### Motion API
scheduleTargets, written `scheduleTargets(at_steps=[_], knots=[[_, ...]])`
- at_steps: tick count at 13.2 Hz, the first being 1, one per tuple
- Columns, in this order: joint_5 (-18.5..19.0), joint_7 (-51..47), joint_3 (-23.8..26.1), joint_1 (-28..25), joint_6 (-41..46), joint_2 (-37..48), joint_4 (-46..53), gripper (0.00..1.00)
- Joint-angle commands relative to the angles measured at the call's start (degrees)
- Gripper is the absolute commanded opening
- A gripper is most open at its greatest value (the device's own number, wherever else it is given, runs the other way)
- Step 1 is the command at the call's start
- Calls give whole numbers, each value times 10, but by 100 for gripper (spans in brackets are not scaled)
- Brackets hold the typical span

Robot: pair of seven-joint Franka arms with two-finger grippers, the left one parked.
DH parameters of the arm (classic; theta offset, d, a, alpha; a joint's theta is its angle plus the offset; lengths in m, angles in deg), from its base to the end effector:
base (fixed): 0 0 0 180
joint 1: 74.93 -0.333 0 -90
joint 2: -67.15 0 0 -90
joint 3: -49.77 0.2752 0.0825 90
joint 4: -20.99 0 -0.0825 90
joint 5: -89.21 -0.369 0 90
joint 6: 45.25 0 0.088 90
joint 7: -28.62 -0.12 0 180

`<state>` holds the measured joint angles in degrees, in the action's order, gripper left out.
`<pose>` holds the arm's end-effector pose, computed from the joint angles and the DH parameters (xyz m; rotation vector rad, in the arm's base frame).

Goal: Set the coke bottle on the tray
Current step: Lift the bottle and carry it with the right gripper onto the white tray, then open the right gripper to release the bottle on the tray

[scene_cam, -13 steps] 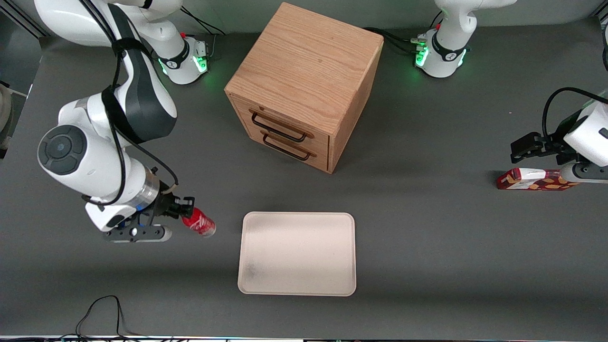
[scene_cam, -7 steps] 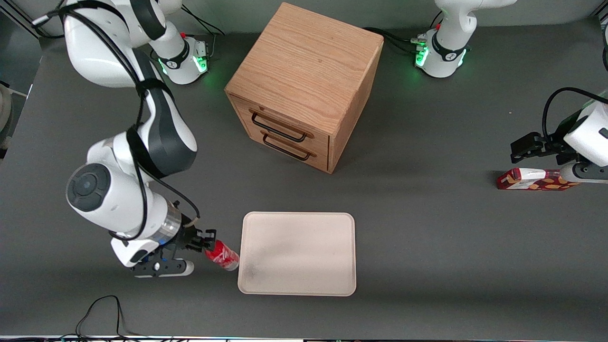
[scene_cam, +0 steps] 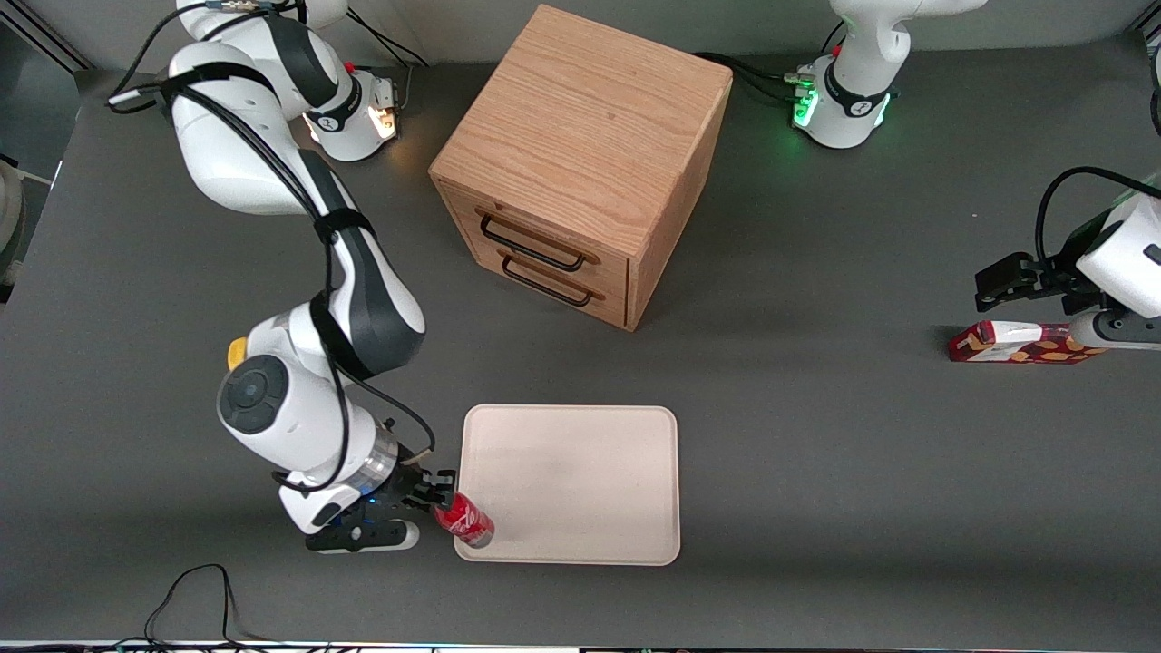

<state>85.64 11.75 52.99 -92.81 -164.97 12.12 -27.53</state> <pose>0.7223 0.2633 0.3270 -2.9341 -0.0295 -0.3481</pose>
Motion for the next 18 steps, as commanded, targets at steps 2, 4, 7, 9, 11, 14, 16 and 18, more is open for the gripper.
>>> scheduleTargets(at_steps=[2,4,7,9,11,14,16,18], knots=[[-13,-2,0,-1,-24,-7,-6,0],[-14,-3,0,-1,-25,-6,-10,2],[-15,-7,0,-2,-25,-2,-25,96],[-14,-7,0,-2,-44,1,-43,100],[-14,-8,0,-2,-61,1,-49,100],[-9,-6,-1,-2,-58,13,-52,100],[-11,-9,-7,-1,-53,66,-107,100],[-13,-9,-40,0,-33,179,-240,100]])
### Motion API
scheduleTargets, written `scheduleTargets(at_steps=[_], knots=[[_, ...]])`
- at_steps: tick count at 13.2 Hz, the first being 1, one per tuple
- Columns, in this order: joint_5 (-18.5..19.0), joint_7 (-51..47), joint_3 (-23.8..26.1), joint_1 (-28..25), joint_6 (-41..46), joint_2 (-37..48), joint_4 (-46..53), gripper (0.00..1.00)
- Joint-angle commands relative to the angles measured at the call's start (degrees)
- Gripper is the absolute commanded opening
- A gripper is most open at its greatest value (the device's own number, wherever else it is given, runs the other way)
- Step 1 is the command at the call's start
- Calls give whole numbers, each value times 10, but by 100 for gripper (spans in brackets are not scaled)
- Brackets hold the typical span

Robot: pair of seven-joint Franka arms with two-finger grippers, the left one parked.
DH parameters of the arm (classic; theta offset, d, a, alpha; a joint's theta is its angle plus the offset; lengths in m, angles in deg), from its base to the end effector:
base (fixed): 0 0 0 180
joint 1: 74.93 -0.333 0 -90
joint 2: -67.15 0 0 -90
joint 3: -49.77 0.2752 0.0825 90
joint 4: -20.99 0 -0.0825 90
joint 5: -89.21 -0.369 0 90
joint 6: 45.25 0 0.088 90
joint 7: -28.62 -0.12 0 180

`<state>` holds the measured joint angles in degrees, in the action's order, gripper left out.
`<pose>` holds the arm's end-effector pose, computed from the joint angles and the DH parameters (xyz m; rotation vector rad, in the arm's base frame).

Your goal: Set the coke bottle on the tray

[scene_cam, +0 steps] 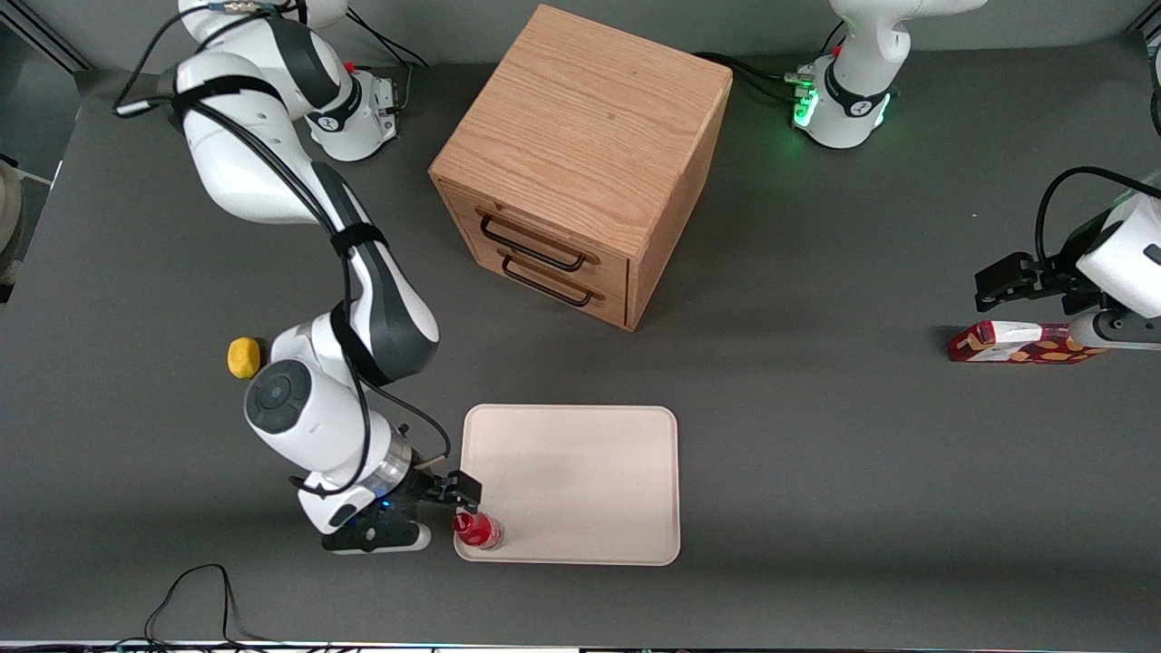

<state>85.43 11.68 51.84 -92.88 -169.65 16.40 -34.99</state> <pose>0.7189 0.2548 0.3288 -2.9369 -0.0107 -0.3937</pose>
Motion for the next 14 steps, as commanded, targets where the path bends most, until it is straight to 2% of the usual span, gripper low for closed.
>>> scheduleTargets(at_steps=[1,3,5,6,7,10,14], knots=[[-11,-5,-43,0,18,195,-236,100],[-11,2,-72,0,21,316,-376,100],[-6,2,-94,-1,90,403,-442,100],[2,1,-97,-1,147,424,-439,100],[29,6,-115,-1,198,440,-430,100],[36,37,-154,-1,309,477,-392,100],[40,98,-198,0,352,502,-383,100]])
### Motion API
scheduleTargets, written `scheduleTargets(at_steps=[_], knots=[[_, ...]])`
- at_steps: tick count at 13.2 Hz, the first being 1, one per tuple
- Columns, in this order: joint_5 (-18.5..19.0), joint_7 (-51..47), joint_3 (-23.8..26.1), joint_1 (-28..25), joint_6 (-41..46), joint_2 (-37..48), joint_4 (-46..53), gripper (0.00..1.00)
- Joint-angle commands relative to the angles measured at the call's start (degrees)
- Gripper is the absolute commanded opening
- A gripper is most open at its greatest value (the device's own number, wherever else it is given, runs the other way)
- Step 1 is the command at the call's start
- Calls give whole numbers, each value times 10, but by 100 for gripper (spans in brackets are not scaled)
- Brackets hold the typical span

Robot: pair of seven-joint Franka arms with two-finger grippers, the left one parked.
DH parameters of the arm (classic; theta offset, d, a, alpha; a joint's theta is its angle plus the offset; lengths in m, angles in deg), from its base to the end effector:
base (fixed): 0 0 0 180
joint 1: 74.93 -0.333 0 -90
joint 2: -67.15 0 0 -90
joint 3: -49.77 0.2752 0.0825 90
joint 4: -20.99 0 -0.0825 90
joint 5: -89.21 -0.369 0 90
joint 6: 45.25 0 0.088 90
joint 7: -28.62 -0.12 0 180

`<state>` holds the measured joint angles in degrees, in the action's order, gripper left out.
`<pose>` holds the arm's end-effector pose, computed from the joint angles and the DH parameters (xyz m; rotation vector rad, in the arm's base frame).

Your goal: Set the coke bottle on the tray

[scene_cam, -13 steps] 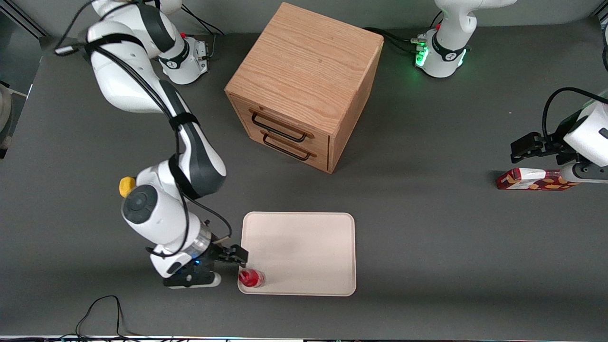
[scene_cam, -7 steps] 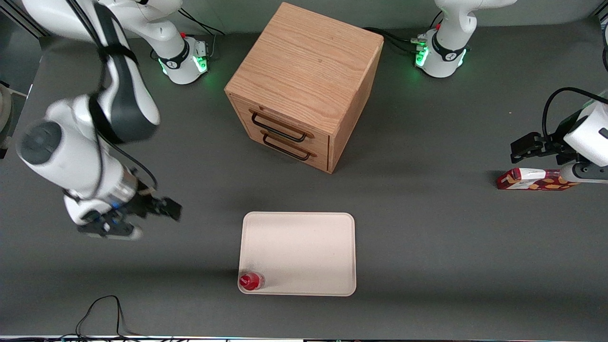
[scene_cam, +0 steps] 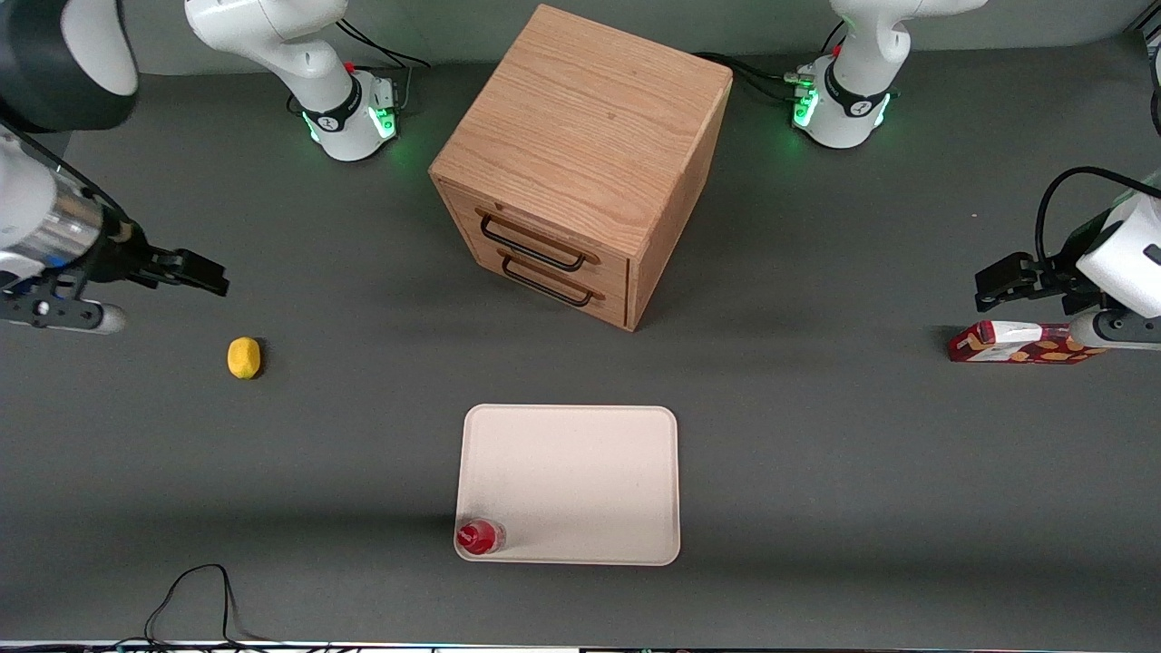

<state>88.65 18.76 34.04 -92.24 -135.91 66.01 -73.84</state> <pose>0.5396 0.0171 0.5229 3.1252 -0.2274 -0.1441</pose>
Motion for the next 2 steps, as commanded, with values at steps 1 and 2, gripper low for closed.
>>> scheduleTargets(at_steps=[1,2], knots=[[7,33,-23,-6,14,8,6,100],[8,33,-23,-6,14,8,6,100]])
